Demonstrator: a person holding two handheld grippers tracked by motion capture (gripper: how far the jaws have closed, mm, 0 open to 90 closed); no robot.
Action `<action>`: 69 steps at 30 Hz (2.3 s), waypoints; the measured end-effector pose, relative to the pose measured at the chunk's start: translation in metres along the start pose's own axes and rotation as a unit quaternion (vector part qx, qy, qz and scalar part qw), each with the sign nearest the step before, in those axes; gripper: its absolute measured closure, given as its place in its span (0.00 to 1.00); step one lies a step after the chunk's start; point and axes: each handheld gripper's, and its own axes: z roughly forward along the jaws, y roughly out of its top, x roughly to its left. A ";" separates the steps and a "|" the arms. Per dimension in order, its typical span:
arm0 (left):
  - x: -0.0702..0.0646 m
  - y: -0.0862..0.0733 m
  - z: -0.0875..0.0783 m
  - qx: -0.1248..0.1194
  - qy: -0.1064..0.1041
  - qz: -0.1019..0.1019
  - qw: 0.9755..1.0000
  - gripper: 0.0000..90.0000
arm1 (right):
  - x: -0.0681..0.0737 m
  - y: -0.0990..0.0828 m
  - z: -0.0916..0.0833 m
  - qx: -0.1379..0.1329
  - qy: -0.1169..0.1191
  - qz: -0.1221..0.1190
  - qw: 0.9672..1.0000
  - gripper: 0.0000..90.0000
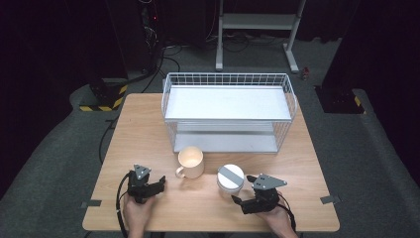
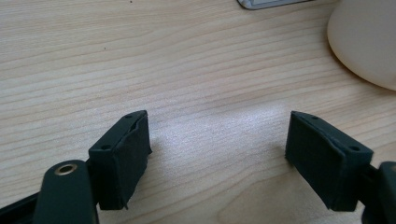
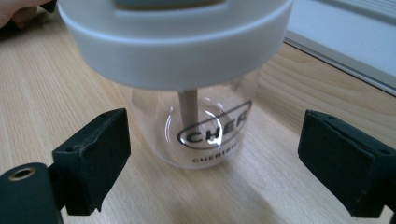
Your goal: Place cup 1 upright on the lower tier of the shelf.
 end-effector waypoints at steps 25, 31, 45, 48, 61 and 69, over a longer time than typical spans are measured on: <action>-0.001 0.000 0.000 0.001 0.002 -0.001 1.000 0.25 | 0.017 0.016 0.033 -0.002 -0.007 -0.014 1.000 0.10; -0.001 0.000 0.000 0.001 0.002 -0.001 1.000 0.25 | 0.018 0.019 0.036 -0.005 -0.016 -0.016 1.000 0.15; 0.000 0.000 0.000 0.000 0.002 -0.002 1.000 0.25 | 0.019 0.019 0.037 -0.014 -0.025 -0.022 0.999 0.21; 0.000 0.000 0.000 0.000 0.001 -0.002 1.000 0.24 | 0.019 0.020 0.037 -0.009 -0.026 -0.020 0.999 0.21; 0.000 0.000 0.000 0.000 0.001 -0.002 1.000 0.24 | 0.011 0.025 0.028 -0.017 -0.041 -0.009 0.999 0.21; 0.000 0.000 0.000 0.000 0.001 -0.002 1.000 0.24 | 0.003 0.028 0.025 -0.023 -0.044 0.001 0.999 0.21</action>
